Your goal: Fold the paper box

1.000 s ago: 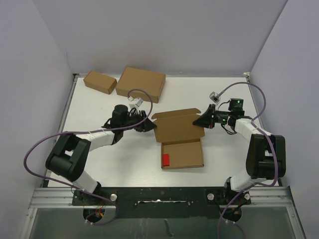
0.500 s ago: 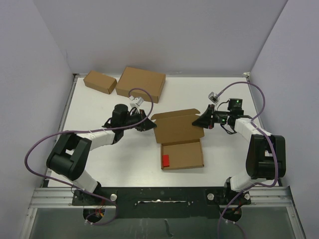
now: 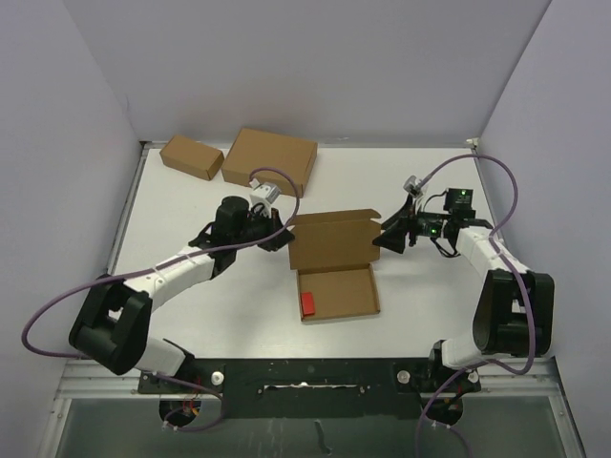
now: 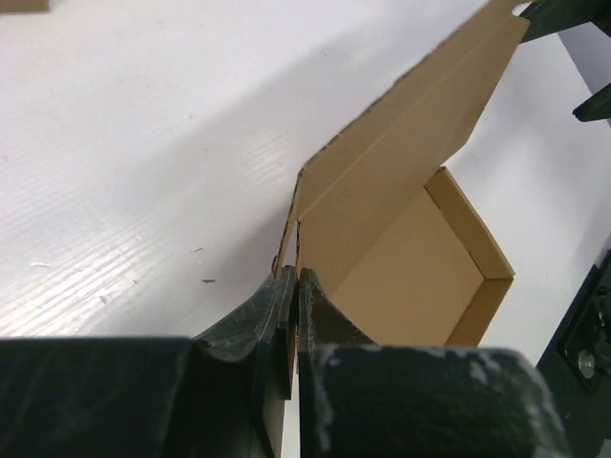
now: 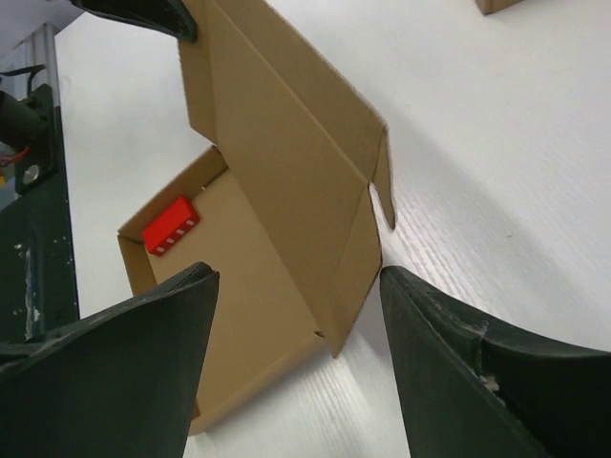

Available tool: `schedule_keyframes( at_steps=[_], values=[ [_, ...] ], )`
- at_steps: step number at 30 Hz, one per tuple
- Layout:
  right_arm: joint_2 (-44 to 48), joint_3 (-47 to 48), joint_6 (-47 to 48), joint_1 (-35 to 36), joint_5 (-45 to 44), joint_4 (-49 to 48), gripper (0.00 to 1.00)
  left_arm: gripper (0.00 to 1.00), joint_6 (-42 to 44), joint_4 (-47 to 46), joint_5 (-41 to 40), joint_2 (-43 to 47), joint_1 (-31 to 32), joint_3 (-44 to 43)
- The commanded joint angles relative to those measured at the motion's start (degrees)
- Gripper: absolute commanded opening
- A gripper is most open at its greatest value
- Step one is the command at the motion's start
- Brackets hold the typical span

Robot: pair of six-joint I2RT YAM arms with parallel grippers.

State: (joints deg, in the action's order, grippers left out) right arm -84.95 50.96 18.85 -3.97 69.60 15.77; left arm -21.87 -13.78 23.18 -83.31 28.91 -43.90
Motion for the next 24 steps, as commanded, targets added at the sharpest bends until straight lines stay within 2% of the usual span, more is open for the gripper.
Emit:
schedule_keyframes(
  at_steps=[1, 8, 16, 21, 24],
  values=[
    [3.5, 1.3, 4.2, -2.7, -1.1, 1.2, 0.72, 0.0, 9.2, 11.9, -7.3, 6.4, 1.5, -6.6],
    [3.7, 0.1, 5.5, -3.2, -1.7, 0.9, 0.76, 0.0, 14.2, 24.5, -9.8, 6.7, 3.3, -13.0],
    [3.0, -1.7, 5.1, -2.0, -4.9, -3.4, 0.8, 0.0, 14.1, 19.7, -7.2, 6.0, 3.0, -10.3],
    [0.2, 2.3, 6.4, 1.3, -7.8, 0.0, 0.74, 0.0, 14.0, 17.3, -6.3, 5.7, 2.3, -9.2],
    [0.6, 2.6, 8.1, 4.1, -10.6, 1.4, 0.66, 0.0, 13.8, 16.8, -6.0, 5.5, 2.2, -9.0]
  ],
)
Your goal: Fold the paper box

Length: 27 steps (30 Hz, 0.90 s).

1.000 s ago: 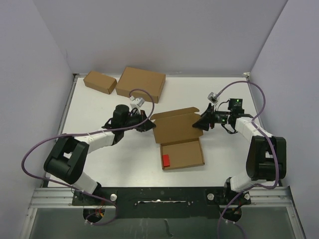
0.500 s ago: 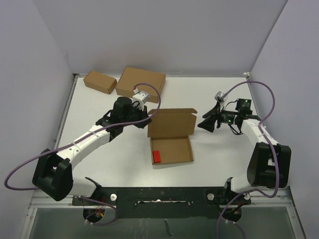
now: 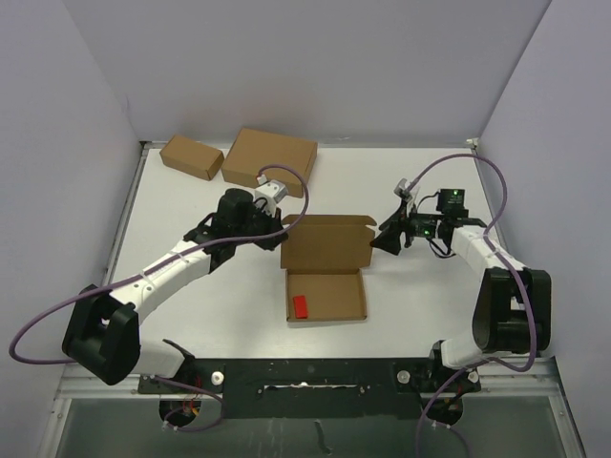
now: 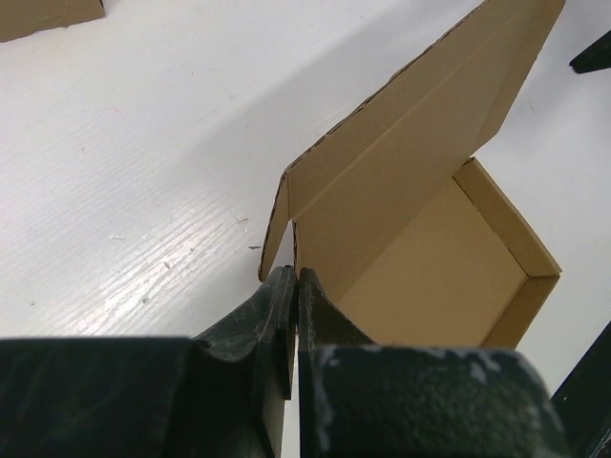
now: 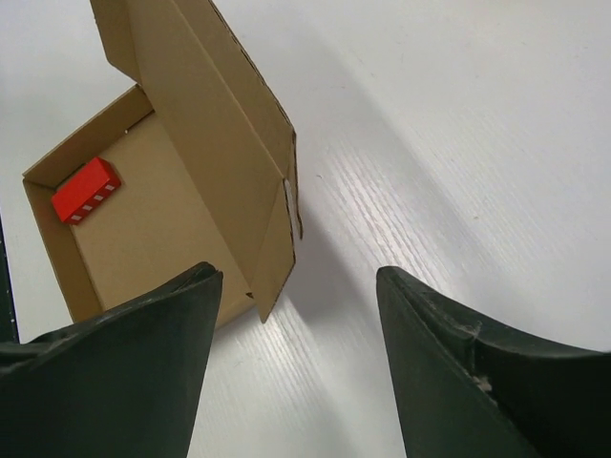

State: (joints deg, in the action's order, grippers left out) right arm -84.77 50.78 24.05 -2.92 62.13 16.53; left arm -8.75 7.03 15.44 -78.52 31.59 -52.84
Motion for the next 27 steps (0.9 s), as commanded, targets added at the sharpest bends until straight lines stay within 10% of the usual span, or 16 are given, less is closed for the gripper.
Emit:
schedule_keyframes(
  at_steps=[1, 15, 27],
  values=[
    [0.4, 2.7, 2.8, 3.8, -4.1, 0.3, 0.62, 0.0, 0.6, -4.3, 1.8, 0.7, -0.6, 0.1],
    [2.1, 4.9, 5.1, 8.2, -9.6, 4.1, 0.03, 0.0, -2.4, -6.9, -1.1, 0.7, -0.8, 1.0],
    [1.7, 12.0, -5.0, 15.5, -31.3, 3.1, 0.0, 0.0, -11.8, -7.4, -18.2, -5.0, 4.1, -4.7]
  ],
)
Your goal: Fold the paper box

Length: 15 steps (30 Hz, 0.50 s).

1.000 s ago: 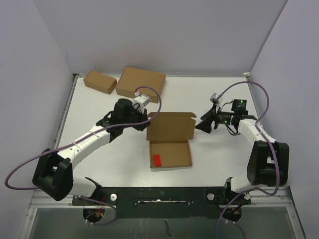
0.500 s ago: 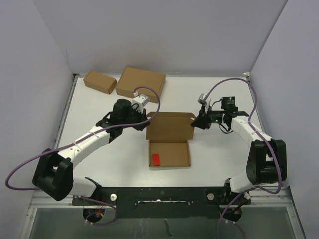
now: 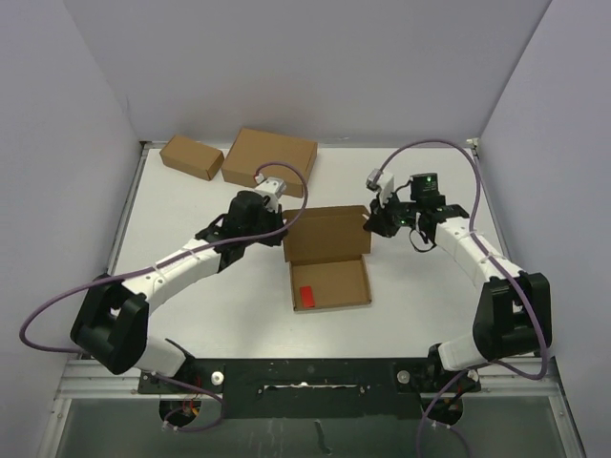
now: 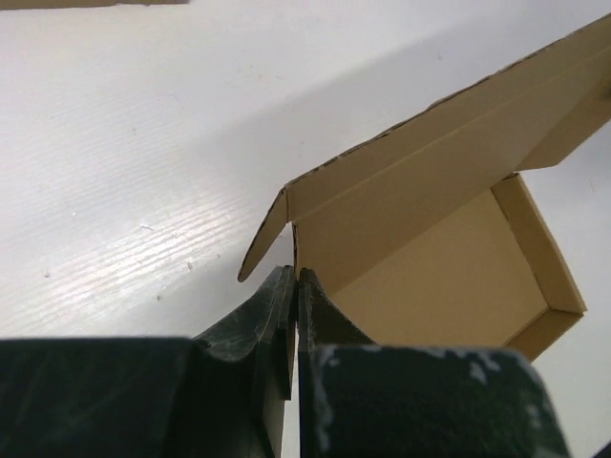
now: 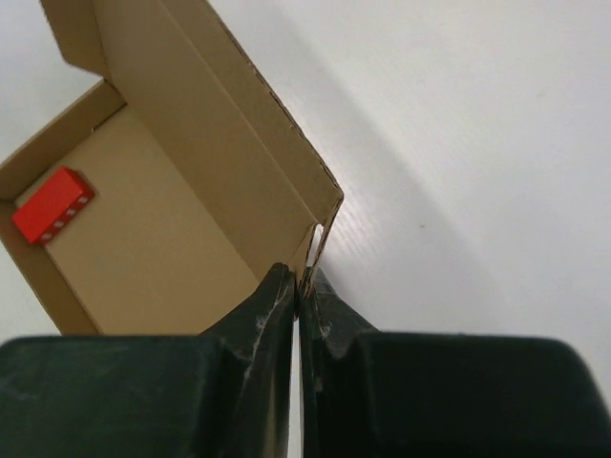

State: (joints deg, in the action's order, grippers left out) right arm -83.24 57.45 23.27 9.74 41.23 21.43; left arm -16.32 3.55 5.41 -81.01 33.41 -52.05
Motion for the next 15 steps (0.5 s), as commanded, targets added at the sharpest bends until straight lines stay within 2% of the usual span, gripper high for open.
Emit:
schedule_keyframes(
  at_steps=[1, 8, 12, 15],
  values=[
    [-0.3, 6.3, -5.5, 4.2, -13.9, -1.8, 0.0, 0.0, -5.2, -3.5, -10.3, -3.3, 2.9, -6.3],
    [-3.4, 9.5, -16.6, 13.9, -37.7, -2.9, 0.0, 0.0, -13.2, 6.3, -22.4, -10.6, 7.3, -17.3],
    [-5.1, 9.9, -21.8, 16.4, -47.1, -3.0, 0.0, 0.0, -18.4, 10.9, -27.5, -13.8, 9.2, -21.5],
    [-6.2, 10.8, -26.1, 16.9, -49.7, -2.5, 0.0, 0.0, -21.1, 13.0, -29.6, -16.1, 10.4, -23.9]
  ],
)
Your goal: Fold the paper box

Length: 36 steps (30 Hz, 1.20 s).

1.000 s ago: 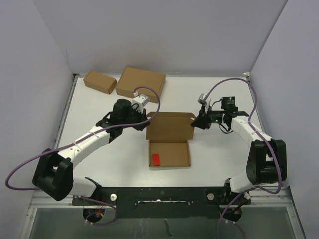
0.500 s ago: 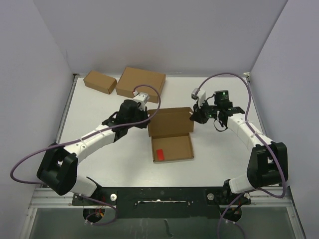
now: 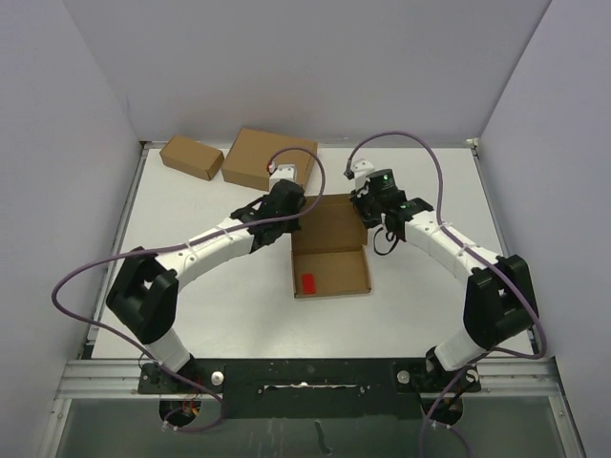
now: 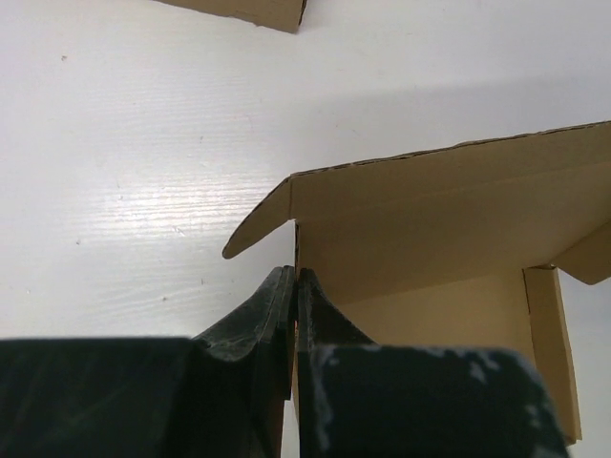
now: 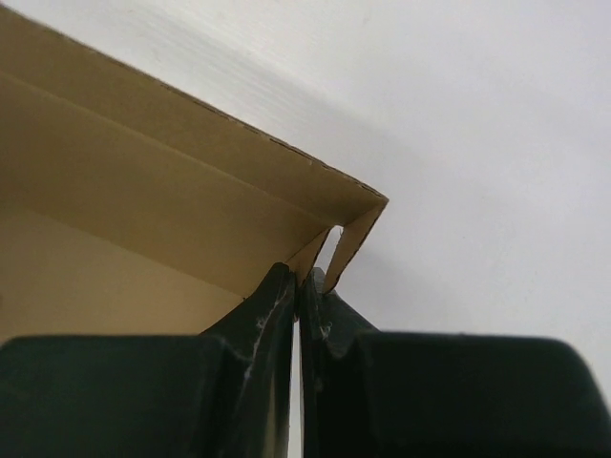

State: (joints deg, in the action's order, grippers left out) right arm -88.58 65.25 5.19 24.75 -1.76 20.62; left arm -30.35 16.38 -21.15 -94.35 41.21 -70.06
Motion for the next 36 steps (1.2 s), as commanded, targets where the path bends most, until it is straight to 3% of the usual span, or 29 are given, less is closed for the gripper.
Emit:
schedule_keyframes(
  at_steps=[1, 5, 10, 17, 29, 36],
  values=[
    [-1.2, 3.4, -9.5, 1.9, -6.5, -1.2, 0.0, 0.0, -7.7, 0.8, -3.5, -3.6, 2.8, -6.7],
    [-1.8, 4.6, -13.8, 1.8, -3.9, -0.6, 0.0, 0.0, -9.9, 2.5, -4.6, -6.0, 3.6, -9.1],
    [-0.1, 2.3, -12.1, 1.8, -0.1, -3.1, 0.0, 0.0, -8.9, -0.3, -3.3, -5.6, 3.6, -8.0],
    [7.7, -7.7, -5.2, 1.8, 1.5, -15.5, 0.0, 0.0, -1.7, -12.9, -3.3, -0.9, 3.3, -0.1],
    [3.3, -7.3, 0.2, 1.8, -1.4, -35.8, 0.0, 0.0, 12.7, -37.8, -7.1, -4.0, 2.6, 3.2],
    [1.8, -11.0, 0.1, 1.8, -0.8, -44.5, 0.0, 0.0, 16.2, -46.4, -6.9, -5.3, 2.8, 6.1]
  ],
)
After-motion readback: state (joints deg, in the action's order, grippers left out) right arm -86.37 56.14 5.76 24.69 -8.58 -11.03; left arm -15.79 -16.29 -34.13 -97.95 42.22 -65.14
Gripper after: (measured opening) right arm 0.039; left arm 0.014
